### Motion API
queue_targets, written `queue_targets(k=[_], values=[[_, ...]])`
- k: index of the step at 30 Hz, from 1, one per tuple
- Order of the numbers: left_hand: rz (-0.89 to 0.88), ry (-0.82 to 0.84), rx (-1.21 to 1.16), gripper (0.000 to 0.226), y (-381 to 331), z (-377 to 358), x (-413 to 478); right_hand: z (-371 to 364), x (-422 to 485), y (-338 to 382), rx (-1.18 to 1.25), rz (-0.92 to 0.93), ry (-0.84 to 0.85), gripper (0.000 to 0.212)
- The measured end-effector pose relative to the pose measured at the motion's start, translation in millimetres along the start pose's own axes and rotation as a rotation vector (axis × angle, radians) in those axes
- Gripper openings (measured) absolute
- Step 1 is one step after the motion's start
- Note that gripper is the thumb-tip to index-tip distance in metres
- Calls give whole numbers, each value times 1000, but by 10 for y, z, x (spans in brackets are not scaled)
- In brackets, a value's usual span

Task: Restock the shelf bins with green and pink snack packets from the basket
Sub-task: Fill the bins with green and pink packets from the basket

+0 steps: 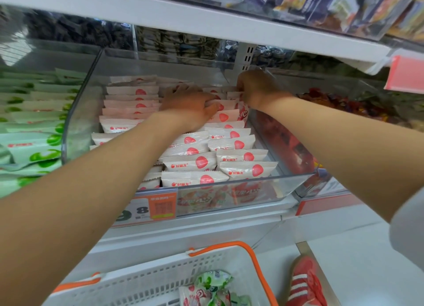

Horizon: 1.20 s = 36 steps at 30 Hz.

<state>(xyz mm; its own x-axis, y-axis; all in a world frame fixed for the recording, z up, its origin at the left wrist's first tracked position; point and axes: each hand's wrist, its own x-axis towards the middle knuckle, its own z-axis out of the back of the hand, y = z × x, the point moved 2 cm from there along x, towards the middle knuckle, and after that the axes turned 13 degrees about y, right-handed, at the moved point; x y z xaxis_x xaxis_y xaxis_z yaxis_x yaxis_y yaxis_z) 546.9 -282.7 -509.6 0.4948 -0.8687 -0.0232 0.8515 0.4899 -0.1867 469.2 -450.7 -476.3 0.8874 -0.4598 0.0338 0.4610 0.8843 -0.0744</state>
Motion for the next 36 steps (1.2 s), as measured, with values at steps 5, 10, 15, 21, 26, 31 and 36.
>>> queue_targets(k=[5, 10, 15, 21, 26, 31, 36], values=[[0, -48, -6, 48, -53, 111, -49, 73, -330, 138, 50, -32, -26, 22], [-13, -171, -66, 24, -299, 309, -595, 116, -1038, 406, 266, 13, -116, 26], [7, -178, -74, 9, -600, 265, -1569, 154, -1896, 796, 397, 65, -200, 8], [260, 193, -225, 12, -408, -551, -2539, -571, -2725, 1204, 625, 51, 15, 64], [397, 565, -236, 18, 89, -1493, -3186, -1551, -3266, 1308, 614, -26, 323, 54], [478, 734, -237, 18, 342, -2031, -3419, -2665, -3525, 1351, 527, -222, 765, 32], [436, 783, -279, 22, 330, -2341, -3433, -3209, -3454, 1388, 512, -276, 832, 67]])
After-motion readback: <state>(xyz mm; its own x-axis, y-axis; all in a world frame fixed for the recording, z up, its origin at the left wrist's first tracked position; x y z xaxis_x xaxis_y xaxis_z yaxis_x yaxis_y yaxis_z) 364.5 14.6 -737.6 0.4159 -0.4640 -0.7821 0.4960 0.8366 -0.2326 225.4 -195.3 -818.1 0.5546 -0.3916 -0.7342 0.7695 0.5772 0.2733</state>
